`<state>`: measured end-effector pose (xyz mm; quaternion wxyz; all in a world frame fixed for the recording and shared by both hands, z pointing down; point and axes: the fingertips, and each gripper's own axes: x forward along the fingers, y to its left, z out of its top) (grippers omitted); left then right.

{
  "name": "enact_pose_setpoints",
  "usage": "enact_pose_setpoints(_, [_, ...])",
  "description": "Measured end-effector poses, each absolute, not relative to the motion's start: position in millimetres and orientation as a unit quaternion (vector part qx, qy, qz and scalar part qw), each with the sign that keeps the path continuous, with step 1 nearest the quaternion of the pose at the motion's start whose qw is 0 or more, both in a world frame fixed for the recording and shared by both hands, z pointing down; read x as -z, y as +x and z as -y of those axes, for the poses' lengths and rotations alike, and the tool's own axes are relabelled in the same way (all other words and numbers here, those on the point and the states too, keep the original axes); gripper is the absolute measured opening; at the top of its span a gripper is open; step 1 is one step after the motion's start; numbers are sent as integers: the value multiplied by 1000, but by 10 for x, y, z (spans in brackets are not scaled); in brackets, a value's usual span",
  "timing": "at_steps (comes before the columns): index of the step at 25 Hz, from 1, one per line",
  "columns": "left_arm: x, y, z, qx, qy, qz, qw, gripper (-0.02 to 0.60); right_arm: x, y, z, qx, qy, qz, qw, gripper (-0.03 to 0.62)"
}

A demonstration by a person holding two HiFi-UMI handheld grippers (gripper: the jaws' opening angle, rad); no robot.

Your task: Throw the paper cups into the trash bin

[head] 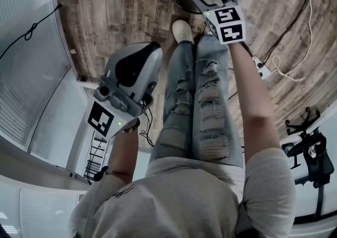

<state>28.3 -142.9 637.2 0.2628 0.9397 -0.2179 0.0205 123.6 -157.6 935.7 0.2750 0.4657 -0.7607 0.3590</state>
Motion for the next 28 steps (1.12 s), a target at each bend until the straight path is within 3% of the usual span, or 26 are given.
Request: enact_pose_setpoints(28, [-5395, 623, 1275, 6, 957, 181, 226, 5, -7781, 1276, 1552, -291, 463, 799, 249, 299])
